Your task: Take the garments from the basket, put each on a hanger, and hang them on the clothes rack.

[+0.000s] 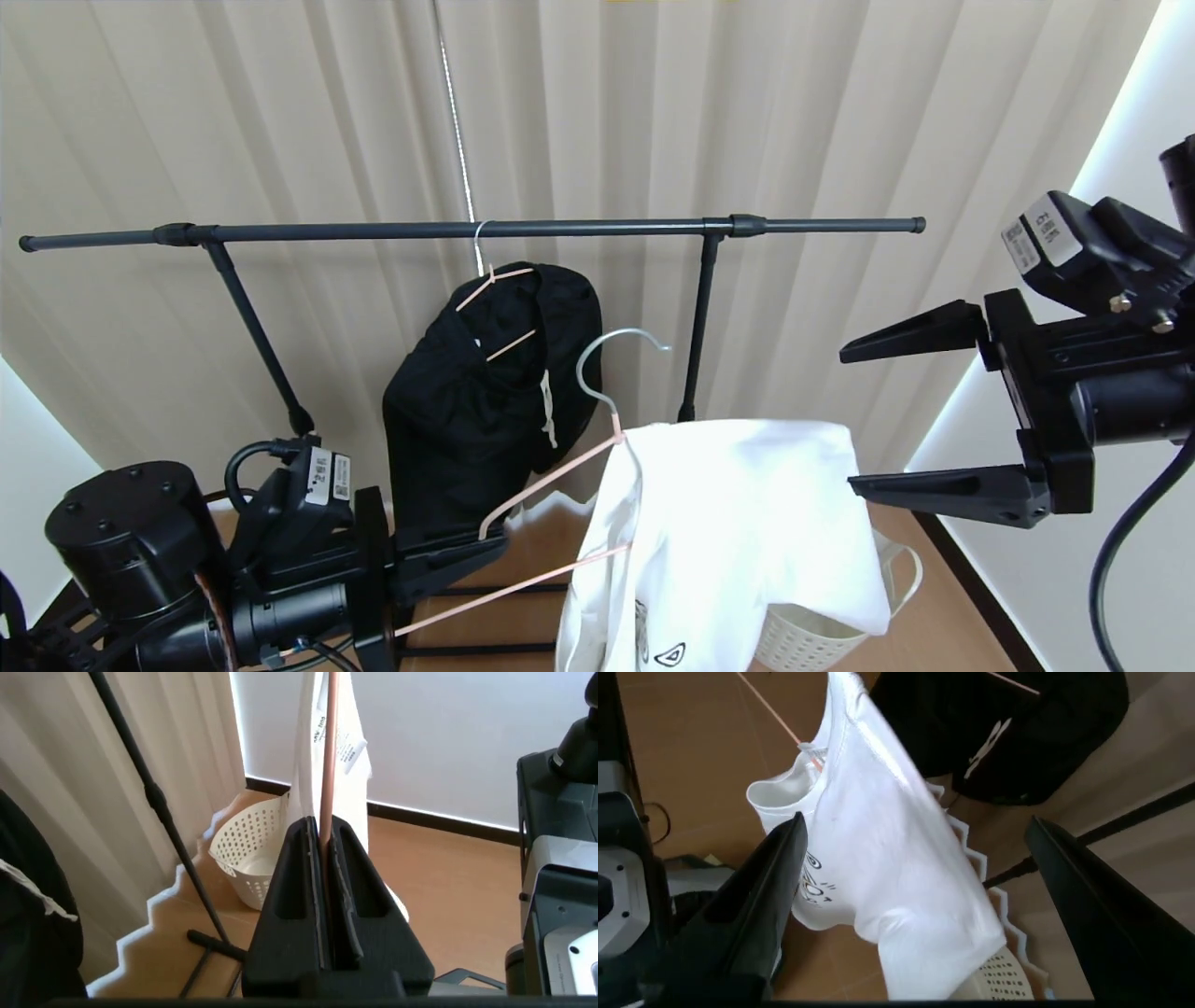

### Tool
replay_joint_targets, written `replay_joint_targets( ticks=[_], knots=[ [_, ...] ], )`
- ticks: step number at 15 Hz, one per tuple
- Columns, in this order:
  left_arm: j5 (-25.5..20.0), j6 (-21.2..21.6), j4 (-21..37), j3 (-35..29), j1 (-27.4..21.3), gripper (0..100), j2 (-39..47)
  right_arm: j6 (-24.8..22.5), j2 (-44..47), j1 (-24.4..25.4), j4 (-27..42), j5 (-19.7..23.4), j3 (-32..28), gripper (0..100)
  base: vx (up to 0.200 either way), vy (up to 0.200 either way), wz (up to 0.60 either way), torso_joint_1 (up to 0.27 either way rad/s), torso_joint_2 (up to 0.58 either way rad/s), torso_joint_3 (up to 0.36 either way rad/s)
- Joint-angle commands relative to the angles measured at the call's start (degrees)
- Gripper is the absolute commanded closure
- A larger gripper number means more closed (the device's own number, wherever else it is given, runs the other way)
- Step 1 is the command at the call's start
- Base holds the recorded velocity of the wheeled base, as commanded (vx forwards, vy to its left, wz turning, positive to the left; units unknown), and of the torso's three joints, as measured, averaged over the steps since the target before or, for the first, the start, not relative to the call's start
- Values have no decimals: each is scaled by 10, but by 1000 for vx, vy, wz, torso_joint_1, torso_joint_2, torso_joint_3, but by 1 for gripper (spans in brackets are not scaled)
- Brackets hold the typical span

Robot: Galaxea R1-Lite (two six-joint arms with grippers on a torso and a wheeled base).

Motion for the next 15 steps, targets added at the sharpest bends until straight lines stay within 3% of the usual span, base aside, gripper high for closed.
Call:
replay_joint_targets(
  ticks=[1, 2, 4, 6, 15],
  knots=[
    [0, 11, 0, 9, -1, 100, -3, -96, 91, -12, 118, 10, -110, 0, 0, 0, 0, 0, 0, 0],
    [0, 23, 0, 14, -3, 100, -7, -130, 120, -21, 162, 13, -147, 0, 0, 0, 0, 0, 0, 0],
    [1, 25, 0, 12, -13, 100, -4, -145, 144, -21, 200, 17, -176, 0, 0, 0, 0, 0, 0, 0],
    [0, 25, 0, 11, -15, 100, -4, -162, 164, -20, 202, 18, -182, 0, 0, 0, 0, 0, 0, 0],
    [1, 25, 0, -5, -36, 100, 3, -157, 197, 35, 195, 14, -190, 0, 0, 0, 0, 0, 0, 0]
  ],
)
